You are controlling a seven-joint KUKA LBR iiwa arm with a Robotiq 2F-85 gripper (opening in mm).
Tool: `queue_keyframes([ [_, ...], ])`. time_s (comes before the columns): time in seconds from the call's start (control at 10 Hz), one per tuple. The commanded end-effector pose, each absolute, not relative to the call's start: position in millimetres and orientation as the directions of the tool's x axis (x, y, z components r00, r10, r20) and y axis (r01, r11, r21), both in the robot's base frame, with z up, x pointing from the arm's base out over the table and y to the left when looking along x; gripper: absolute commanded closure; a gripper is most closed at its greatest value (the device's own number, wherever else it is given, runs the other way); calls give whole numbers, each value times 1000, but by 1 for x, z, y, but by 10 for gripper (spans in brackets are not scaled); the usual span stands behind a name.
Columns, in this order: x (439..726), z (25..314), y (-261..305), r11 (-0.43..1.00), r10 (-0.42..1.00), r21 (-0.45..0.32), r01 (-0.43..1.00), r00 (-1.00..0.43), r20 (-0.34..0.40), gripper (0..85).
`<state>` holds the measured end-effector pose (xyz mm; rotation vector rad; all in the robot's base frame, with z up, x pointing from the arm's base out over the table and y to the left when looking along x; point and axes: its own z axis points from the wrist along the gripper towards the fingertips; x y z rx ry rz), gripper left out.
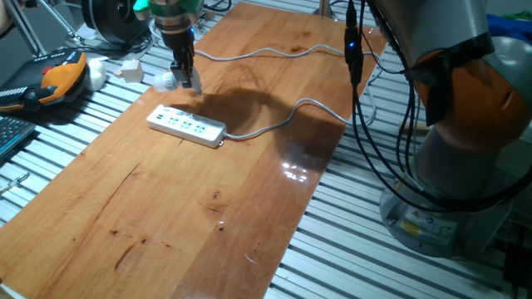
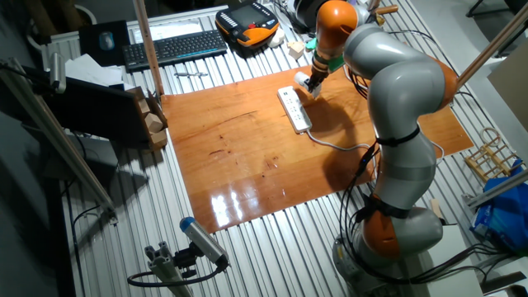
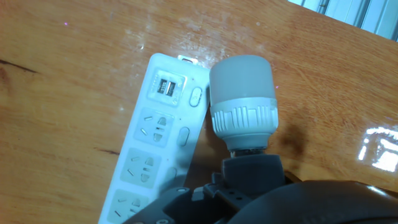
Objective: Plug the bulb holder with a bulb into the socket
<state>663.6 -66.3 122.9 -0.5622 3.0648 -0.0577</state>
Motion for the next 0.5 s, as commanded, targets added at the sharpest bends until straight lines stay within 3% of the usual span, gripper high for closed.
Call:
queue_keyframes([
  [0.0, 664, 123, -66, 938, -347, -38, -346, -938, -18, 850],
  [0.4, 663, 122, -65, 952, -305, -47, -304, -952, -16, 850],
])
